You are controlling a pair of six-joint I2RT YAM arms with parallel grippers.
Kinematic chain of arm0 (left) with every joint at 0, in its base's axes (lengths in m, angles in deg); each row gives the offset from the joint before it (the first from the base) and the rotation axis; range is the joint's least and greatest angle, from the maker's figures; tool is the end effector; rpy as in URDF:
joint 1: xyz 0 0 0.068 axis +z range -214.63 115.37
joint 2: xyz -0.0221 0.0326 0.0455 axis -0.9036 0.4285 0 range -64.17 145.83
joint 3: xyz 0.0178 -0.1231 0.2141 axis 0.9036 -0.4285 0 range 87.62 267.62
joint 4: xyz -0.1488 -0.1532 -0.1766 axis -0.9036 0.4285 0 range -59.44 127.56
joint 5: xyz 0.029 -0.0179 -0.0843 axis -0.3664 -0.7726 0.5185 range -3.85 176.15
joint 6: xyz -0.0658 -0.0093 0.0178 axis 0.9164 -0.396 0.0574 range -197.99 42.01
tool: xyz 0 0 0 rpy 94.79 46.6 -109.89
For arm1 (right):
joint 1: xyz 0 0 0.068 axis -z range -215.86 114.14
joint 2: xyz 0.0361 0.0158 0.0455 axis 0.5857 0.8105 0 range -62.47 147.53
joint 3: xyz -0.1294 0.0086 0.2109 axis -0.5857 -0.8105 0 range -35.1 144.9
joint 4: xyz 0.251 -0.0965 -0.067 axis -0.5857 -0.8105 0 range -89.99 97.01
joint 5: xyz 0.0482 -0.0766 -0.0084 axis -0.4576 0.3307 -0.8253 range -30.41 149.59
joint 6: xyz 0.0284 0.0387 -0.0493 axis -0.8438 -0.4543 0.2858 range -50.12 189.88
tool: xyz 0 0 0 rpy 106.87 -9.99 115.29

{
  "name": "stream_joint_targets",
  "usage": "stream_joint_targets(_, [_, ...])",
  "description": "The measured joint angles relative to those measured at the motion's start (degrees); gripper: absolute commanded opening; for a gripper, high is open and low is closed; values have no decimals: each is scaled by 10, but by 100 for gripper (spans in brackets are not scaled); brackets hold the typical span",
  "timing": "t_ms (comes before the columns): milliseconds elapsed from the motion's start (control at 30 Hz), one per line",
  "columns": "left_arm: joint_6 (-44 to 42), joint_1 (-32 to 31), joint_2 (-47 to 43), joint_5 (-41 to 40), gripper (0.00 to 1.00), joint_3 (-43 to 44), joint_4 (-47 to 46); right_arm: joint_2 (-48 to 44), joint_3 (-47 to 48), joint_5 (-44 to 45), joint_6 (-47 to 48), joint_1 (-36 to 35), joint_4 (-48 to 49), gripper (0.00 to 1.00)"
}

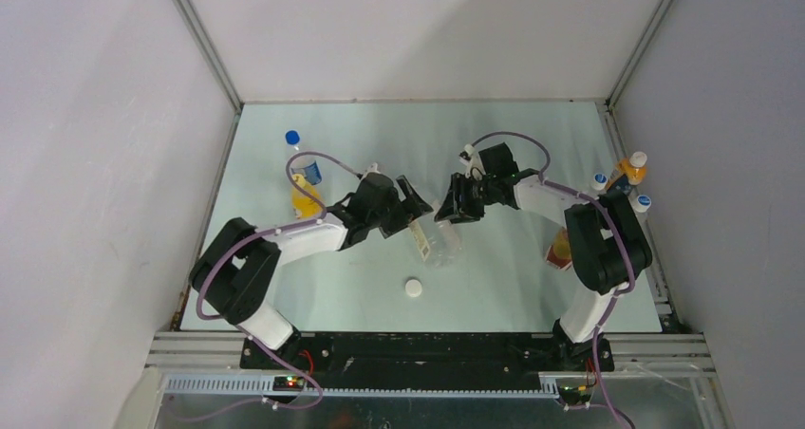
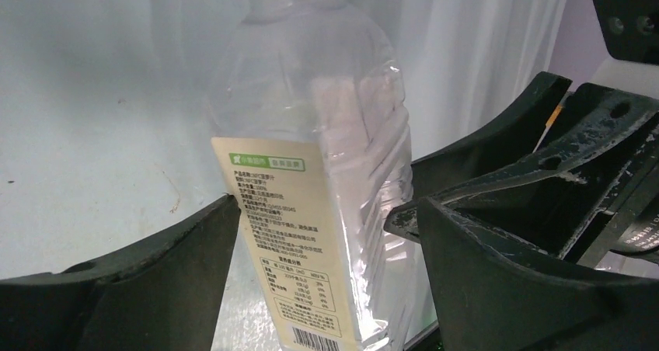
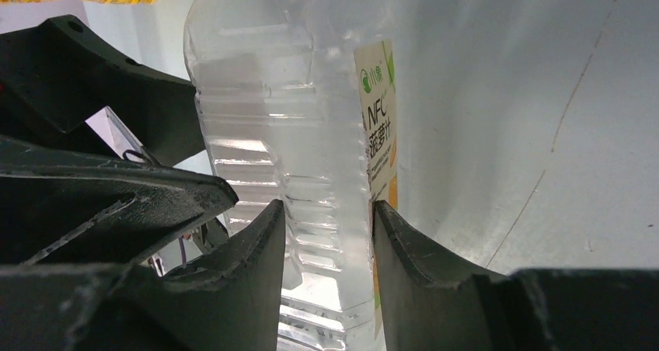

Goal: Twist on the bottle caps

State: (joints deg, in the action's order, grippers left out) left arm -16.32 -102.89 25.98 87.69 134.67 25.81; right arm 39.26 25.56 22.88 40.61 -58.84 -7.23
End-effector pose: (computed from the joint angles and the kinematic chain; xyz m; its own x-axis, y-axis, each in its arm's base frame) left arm 0.2773 -0.2206 0.1360 -0.7906 -0.4971 -0.3575 -0.1272 0.7045 -0.6982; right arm 0.3299 0.1762 0.1222 -0.9665 0.0159 -0.2561 -0.1761 0.6849 0.7071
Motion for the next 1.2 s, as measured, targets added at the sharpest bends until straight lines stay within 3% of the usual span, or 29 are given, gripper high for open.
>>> stream_joint_targets(467, [45,2,20,13,89,-33,-47,-2,-7,2,-14,8,12,27])
stream_joint_targets(600, [47,2,27,20,85,-34,-59,-3,-10,-1,-21,9,15,28])
stream_joint_targets(900, [54,4,31,37,57,-52,-112,-4,-13,0,-32,10,21,38])
stream_joint_targets(1000, [54,5,34,42,46,-58,-132,-10,-17,4,-37,12,22,46])
stream_joint_targets(1200, [39,6,33,53,36,-64,-163,-35,-19,11,-44,13,18,66])
